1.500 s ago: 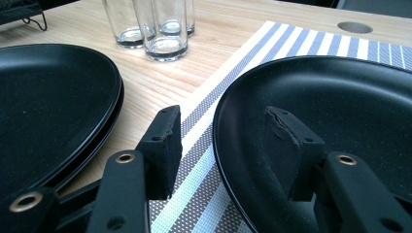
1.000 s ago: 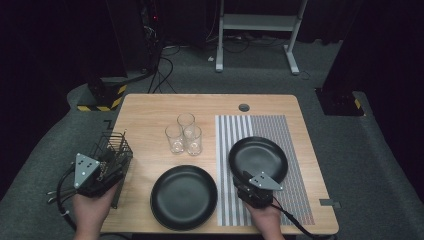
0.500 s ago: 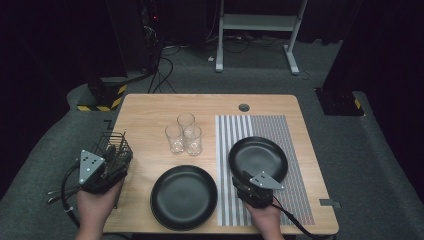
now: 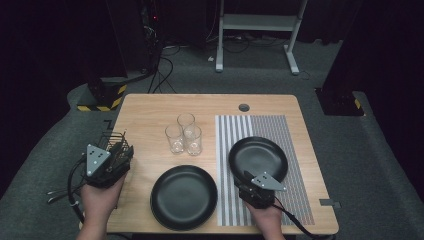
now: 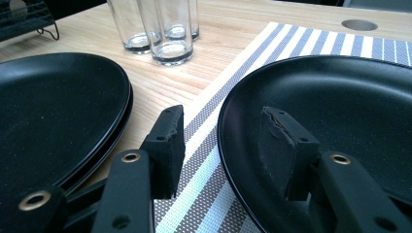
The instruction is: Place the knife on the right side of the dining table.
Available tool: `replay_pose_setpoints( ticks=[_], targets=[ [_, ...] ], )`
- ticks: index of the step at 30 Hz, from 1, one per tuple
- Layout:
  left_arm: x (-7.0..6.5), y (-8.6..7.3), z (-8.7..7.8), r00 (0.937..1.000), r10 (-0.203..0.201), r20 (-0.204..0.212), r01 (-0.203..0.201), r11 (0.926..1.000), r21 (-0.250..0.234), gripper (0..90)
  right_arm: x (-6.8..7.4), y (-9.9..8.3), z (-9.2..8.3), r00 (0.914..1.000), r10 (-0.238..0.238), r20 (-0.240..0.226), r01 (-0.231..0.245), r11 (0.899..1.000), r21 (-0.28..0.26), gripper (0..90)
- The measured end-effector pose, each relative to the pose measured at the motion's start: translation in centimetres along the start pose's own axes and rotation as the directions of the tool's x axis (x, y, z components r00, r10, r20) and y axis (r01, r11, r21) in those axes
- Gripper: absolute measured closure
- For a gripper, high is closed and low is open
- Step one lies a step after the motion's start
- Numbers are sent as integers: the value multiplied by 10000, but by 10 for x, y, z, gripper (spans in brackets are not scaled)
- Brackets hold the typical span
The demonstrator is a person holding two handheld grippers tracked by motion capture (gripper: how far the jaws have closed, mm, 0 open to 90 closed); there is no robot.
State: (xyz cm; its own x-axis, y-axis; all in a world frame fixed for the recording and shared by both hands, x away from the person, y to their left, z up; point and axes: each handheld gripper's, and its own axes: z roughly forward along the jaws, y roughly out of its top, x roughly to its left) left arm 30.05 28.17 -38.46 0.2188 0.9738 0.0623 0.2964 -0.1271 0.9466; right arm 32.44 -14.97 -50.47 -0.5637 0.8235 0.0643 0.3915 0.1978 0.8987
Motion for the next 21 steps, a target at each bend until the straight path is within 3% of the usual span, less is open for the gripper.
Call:
replay_pose_setpoints(
  ticks=[4,10,21],
  targets=[
    [-2,1,-1,9995,234,-191,-234,9997,-43,618,0,0,-2,10000,-10,48,10,10000,-47,521],
    [-1,1,-2,9994,245,-255,-249,9996,-143,701,-1,0,-2,10000,47,39,-47,9999,-107,523],
    [1,7,-1,9992,399,-103,-401,9991,-151,739,-3,-1,-5,9997,207,105,-205,9997,-146,529]
  ],
)
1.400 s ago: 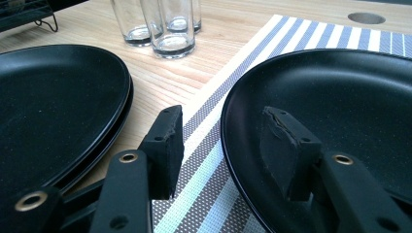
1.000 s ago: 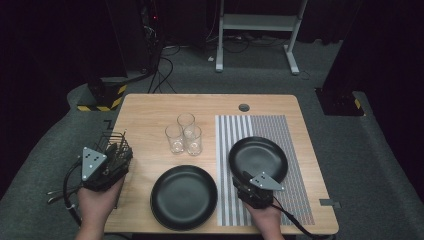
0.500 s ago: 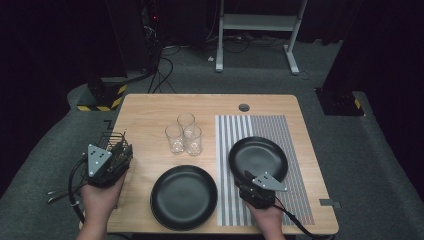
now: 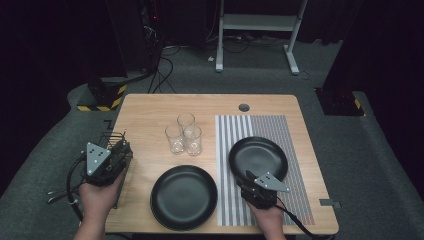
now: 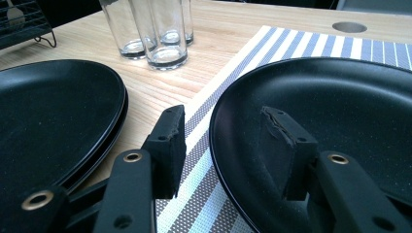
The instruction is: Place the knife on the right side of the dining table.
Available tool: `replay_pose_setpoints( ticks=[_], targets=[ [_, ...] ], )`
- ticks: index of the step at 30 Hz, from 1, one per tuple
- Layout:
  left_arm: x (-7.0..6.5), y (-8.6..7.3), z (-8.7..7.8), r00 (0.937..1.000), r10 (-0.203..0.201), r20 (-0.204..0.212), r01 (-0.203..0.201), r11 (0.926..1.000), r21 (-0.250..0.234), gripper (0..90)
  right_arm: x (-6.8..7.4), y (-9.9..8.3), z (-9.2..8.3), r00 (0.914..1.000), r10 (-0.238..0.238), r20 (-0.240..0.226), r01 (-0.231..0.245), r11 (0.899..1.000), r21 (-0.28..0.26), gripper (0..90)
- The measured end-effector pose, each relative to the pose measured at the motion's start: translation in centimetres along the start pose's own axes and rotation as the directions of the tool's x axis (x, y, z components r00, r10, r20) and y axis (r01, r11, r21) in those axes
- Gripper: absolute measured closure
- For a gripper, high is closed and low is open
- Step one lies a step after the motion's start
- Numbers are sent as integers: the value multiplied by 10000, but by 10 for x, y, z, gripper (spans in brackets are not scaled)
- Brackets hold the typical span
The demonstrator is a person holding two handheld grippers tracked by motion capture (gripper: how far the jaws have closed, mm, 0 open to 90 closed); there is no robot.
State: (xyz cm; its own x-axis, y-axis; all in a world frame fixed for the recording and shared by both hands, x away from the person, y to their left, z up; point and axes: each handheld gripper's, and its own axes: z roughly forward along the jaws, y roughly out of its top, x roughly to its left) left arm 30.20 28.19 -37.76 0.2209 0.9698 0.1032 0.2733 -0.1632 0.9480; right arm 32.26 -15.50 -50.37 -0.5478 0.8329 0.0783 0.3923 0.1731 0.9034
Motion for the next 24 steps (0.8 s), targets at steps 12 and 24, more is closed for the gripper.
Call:
replay_pose_setpoints(
  ticks=[12,24],
  targets=[
    [11,4,2,9994,-327,134,330,9992,-227,772,0,-1,1,10000,-26,7,26,10000,20,532],
    [37,7,-8,9968,-792,-89,783,9939,-778,785,-1,-3,2,9999,89,50,-89,9999,53,533]
  ],
)
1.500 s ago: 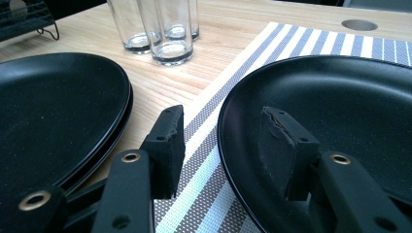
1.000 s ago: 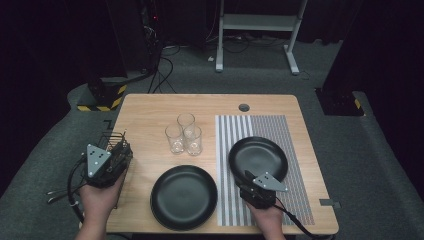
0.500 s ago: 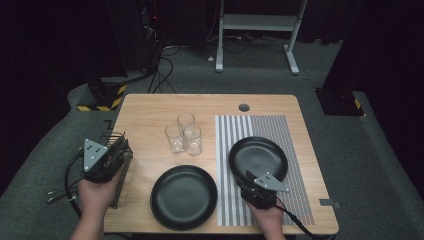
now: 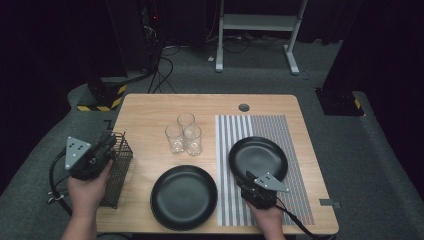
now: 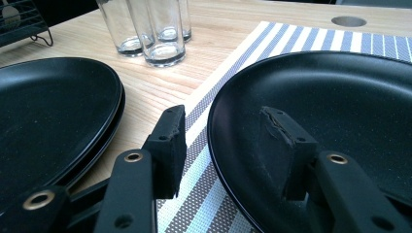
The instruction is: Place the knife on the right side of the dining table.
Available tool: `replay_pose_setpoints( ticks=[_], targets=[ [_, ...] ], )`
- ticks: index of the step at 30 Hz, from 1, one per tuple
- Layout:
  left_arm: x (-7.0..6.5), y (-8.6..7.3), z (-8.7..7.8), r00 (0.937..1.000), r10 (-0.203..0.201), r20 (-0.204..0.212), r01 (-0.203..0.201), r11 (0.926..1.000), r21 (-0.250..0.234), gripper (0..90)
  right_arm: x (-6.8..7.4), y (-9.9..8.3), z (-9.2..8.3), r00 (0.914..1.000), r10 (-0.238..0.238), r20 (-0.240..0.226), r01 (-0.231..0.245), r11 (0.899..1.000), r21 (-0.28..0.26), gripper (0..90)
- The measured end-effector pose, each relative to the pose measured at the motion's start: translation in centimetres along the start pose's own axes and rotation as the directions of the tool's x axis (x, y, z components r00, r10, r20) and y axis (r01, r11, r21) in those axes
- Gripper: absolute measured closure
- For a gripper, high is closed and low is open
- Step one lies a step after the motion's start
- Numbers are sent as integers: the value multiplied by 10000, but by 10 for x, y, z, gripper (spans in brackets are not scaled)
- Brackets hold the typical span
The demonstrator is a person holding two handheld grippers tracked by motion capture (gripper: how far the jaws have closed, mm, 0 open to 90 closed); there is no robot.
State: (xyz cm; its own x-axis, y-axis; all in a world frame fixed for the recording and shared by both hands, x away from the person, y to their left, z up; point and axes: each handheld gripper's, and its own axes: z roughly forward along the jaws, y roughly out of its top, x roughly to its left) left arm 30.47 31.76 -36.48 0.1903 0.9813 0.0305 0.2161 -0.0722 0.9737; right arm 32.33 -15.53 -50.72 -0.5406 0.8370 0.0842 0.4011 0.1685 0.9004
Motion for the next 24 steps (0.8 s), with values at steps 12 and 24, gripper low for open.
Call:
replay_pose_setpoints(
  ticks=[12,24],
  targets=[
    [14,-6,-11,9995,-131,-271,115,9983,-567,786,0,-1,0,10000,11,41,-11,10000,27,532],
    [17,-12,-12,9991,36,-417,-58,9987,-513,767,0,-1,0,10000,17,65,-17,10000,22,532]
  ],
)
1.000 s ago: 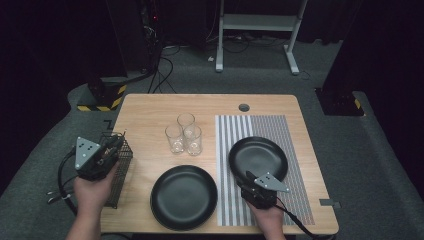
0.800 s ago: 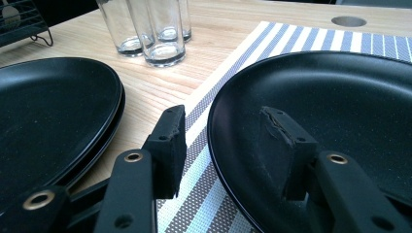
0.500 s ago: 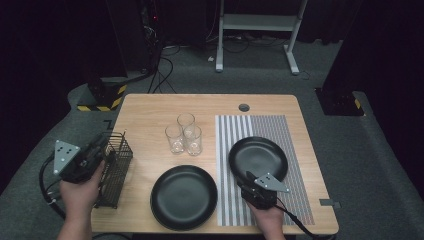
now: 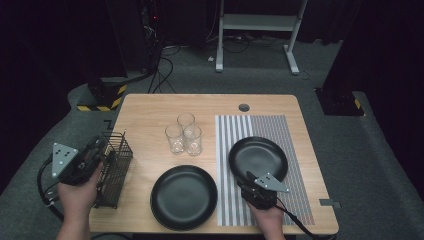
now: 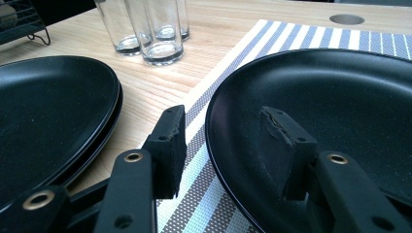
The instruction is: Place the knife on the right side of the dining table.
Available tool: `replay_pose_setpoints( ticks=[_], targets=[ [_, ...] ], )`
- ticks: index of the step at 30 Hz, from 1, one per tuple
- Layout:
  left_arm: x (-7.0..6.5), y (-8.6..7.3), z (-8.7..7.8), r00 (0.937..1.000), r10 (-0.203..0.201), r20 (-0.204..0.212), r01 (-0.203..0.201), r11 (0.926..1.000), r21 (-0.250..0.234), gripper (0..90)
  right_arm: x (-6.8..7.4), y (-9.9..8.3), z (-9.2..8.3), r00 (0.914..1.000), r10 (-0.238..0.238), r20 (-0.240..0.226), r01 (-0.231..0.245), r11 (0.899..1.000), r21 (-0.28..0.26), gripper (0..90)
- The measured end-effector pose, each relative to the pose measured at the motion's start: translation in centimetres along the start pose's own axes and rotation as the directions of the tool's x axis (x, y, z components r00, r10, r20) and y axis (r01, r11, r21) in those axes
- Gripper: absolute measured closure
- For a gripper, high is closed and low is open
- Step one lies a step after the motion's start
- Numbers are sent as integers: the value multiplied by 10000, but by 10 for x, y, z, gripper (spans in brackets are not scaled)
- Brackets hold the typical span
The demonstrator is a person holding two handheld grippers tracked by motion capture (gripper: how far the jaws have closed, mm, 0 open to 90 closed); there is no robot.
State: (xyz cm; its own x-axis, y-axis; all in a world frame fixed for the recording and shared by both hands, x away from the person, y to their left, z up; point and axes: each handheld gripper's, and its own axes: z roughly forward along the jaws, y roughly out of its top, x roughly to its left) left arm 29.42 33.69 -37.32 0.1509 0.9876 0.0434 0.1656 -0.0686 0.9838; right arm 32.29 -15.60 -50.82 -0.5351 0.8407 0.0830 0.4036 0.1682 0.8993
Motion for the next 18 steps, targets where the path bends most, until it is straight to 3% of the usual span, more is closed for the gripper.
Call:
replay_pose_setpoints(
  ticks=[9,18],
  targets=[
    [3,-6,-1,9998,110,-174,-108,9999,123,767,0,0,1,10000,20,6,-20,10000,5,532],
    [5,-4,-3,9949,561,-833,-553,9984,124,802,-1,0,1,10000,47,37,-47,10000,-18,533]
  ],
)
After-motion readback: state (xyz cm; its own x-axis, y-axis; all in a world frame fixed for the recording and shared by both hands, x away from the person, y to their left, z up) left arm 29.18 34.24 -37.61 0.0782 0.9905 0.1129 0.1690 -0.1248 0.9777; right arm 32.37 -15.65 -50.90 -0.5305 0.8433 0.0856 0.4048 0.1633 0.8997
